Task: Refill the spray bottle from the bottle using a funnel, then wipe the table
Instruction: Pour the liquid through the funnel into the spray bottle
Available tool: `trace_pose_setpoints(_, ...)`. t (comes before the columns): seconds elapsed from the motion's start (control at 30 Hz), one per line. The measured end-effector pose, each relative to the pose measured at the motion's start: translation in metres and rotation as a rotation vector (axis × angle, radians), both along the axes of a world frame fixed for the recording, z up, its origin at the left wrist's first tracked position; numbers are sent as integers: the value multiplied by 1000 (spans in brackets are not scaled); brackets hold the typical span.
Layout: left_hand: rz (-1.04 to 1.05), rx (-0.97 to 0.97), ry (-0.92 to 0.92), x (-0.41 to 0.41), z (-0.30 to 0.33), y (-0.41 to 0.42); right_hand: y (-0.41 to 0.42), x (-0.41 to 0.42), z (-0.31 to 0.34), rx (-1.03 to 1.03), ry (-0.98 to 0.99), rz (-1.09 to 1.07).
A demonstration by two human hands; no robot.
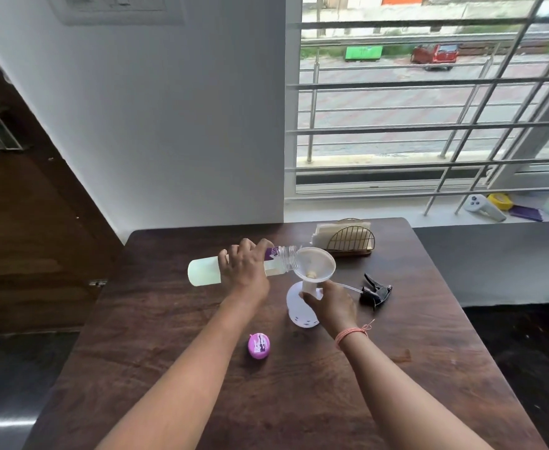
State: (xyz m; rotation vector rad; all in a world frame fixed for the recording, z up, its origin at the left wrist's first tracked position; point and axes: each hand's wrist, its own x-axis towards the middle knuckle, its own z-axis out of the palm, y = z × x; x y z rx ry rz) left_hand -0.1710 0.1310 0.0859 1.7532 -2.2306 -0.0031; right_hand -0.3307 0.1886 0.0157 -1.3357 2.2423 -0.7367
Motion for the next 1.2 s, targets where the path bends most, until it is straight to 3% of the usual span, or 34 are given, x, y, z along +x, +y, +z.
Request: trace_pose_setpoints(1.2,-34,-27,-23,-4,14,0,-3,-5,4,33,29,43)
